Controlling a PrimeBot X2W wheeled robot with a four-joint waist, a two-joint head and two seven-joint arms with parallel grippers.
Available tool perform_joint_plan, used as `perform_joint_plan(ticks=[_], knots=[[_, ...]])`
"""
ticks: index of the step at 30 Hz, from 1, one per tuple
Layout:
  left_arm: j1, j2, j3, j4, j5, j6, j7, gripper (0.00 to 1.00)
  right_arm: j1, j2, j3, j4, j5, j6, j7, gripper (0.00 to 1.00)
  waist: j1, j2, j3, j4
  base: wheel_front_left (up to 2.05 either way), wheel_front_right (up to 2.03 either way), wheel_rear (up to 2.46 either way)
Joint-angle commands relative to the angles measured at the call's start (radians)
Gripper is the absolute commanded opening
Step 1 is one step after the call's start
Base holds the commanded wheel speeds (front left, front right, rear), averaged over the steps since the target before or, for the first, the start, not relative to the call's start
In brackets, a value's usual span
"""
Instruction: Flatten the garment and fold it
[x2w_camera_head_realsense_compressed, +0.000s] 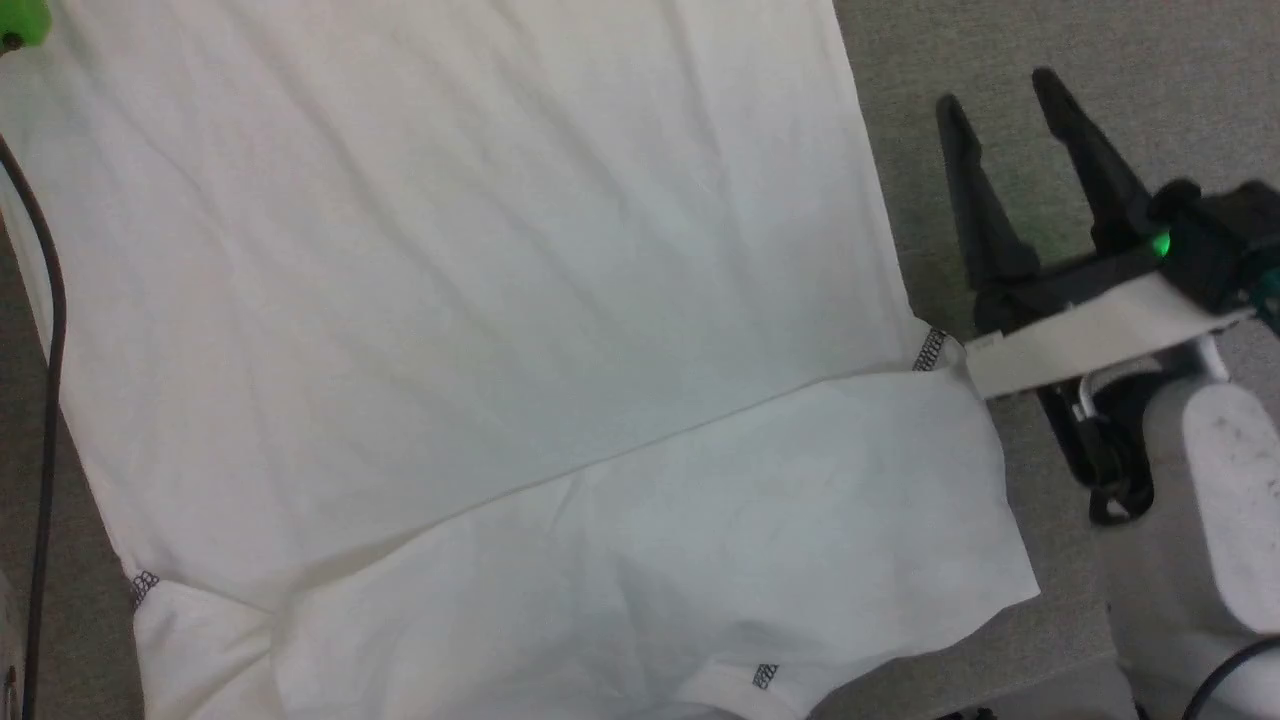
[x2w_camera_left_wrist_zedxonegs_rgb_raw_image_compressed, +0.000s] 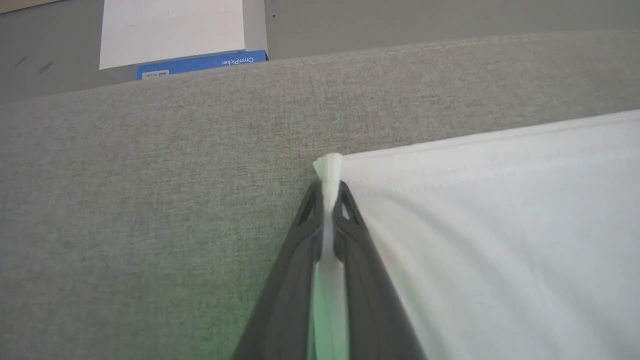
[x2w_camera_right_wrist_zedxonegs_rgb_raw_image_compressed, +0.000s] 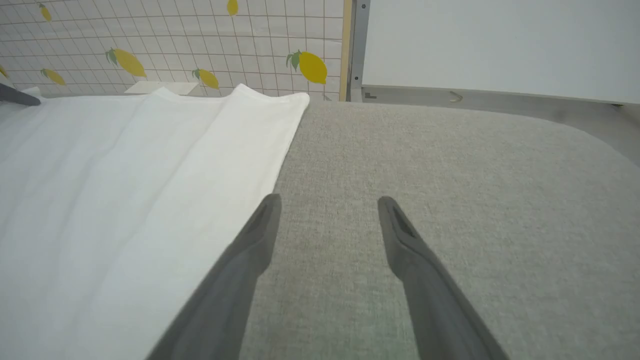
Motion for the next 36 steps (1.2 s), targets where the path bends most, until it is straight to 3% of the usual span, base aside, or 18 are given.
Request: perform_joint_plan(ticks=[1, 7, 14, 18, 27, 28, 29, 31, 36], knots=[[0.021, 0.012, -0.006, 0.004, 0.013, -0.001, -0.003, 0.00, -0.075, -0.008, 0.011, 0.005, 0.001, -0.001, 0.033, 1.00, -0.0001, -0.0001, 0.007, 0.005, 0.00, 0.00, 0.00], [-0.002, -0.004, -0.028, -0.016, 0.006, -0.017, -0.015, 0.00, -0.380, -0.014, 0.032, 0.128, 0.043, -0.001, 0.277, 1.00, -0.0001, -0.0001, 0.035, 0.040, 0.00, 0.00, 0.00], [-0.053, -0.066, -0.074, -0.034, -0.017, -0.052, -0.041, 0.00, -0.702, 0.003, -0.031, 0.414, 0.034, -0.001, 0.550, 1.00, -0.0001, -0.0001, 0.076, 0.138, 0.00, 0.00, 0.00], [-0.081, -0.098, -0.101, -0.039, -0.024, -0.076, -0.072, 0.00, -0.813, -0.002, -0.080, 0.542, -0.036, -0.001, 0.650, 1.00, -0.0001, -0.0001, 0.098, 0.195, 0.00, 0.00, 0.00], [-0.127, -0.138, -0.133, -0.035, -0.040, -0.118, -0.151, 0.00, -0.938, 0.003, -0.135, 0.690, -0.173, -0.001, 0.833, 1.00, -0.0001, -0.0001, 0.130, 0.260, 0.00, 0.00, 0.00], [-0.128, -0.140, -0.135, -0.033, -0.042, -0.122, -0.159, 0.00, -0.945, 0.004, -0.142, 0.700, -0.194, -0.001, 0.861, 0.80, -0.0001, -0.0001, 0.131, 0.262, 0.00, 0.00, 0.00], [-0.129, -0.142, -0.136, -0.032, -0.043, -0.124, -0.166, 0.00, -0.948, 0.005, -0.145, 0.706, -0.211, -0.001, 0.883, 0.40, -0.0001, -0.0001, 0.131, 0.263, 0.00, 0.00, 0.00], [-0.132, -0.143, -0.138, -0.029, -0.043, -0.127, -0.183, 0.00, -0.955, 0.007, -0.149, 0.707, -0.241, -0.001, 0.922, 0.02, -0.0001, -0.0001, 0.131, 0.264, 0.00, 0.00, 0.00], [-0.151, -0.132, -0.139, -0.016, -0.023, -0.134, -0.271, 0.00, -0.959, 0.004, -0.148, 0.662, -0.276, -0.001, 0.897, 0.00, -0.0001, -0.0001, 0.126, 0.256, 0.00, 0.00, 0.00]])
